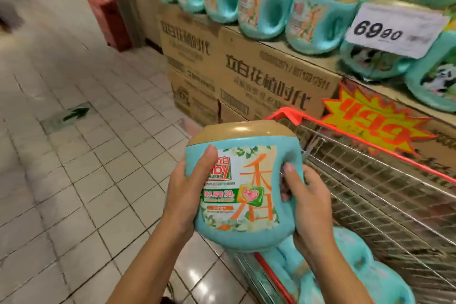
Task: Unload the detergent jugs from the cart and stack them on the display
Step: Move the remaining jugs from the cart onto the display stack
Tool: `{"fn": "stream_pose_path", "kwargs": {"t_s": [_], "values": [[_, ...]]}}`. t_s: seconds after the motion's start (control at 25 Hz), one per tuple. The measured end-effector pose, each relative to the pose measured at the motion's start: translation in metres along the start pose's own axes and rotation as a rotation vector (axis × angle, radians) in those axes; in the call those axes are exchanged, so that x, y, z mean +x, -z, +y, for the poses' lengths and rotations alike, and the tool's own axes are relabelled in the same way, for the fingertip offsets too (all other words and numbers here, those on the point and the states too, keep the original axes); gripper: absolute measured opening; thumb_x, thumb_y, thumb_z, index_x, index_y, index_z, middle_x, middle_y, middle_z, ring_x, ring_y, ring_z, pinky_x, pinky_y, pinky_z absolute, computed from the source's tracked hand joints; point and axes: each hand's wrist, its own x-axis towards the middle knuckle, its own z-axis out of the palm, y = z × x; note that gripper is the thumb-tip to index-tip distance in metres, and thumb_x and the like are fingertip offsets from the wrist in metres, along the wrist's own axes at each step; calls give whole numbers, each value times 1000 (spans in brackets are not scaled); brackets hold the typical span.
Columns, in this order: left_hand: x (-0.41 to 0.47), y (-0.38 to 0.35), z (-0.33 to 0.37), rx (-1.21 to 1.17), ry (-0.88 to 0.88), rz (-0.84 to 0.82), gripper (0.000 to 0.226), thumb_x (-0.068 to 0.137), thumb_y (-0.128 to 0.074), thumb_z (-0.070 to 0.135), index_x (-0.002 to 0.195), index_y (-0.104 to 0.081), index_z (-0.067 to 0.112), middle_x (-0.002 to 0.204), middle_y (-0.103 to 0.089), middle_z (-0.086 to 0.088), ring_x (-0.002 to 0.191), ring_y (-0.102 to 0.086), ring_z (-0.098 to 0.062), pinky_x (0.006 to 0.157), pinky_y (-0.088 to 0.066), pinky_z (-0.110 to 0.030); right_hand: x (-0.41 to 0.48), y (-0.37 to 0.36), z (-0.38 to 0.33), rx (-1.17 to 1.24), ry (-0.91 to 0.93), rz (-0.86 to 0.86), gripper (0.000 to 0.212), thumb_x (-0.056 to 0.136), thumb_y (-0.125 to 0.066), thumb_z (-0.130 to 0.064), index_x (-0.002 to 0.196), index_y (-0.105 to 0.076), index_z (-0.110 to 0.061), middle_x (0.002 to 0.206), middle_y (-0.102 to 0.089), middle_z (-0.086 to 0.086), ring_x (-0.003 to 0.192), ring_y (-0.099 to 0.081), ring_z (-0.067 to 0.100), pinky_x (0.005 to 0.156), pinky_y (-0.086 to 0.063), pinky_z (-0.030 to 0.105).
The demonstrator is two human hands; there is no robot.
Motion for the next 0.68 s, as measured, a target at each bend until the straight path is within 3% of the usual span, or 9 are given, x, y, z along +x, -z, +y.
{"fn": "stream_pose_path", "kwargs": {"t_s": [0.12,0.32,0.68], "values": [[34,58,25,6,-12,10,72,65,-73,63,111,-66,8,96,-76,-15,84,-74,-31,65,-61,-37,14,-70,10,-24,17,-21,17,95,-56,-21,82,-60,-12,60,-55,-7,54,-48,7,52,-41,21],[105,129,75,49,-34,-82,70,65,-75,66,111,-64,14,97,-76,-11,85,-74,-30,64,-60,-35,37,-171,14,84,24,60,19,95,-55,-23,81,-59,-10,59,-47,1,51,-41,12,48,-36,24],[262,146,149,24,-77,-343,66,65,-78,54,115,-61,14,100,-75,-12,87,-74,-29,62,-59,-33,143,-264,-11,213,144,218,26,89,-58,-30,71,-55,-12,59,-40,6,47,-37,15,39,-35,23]]}}
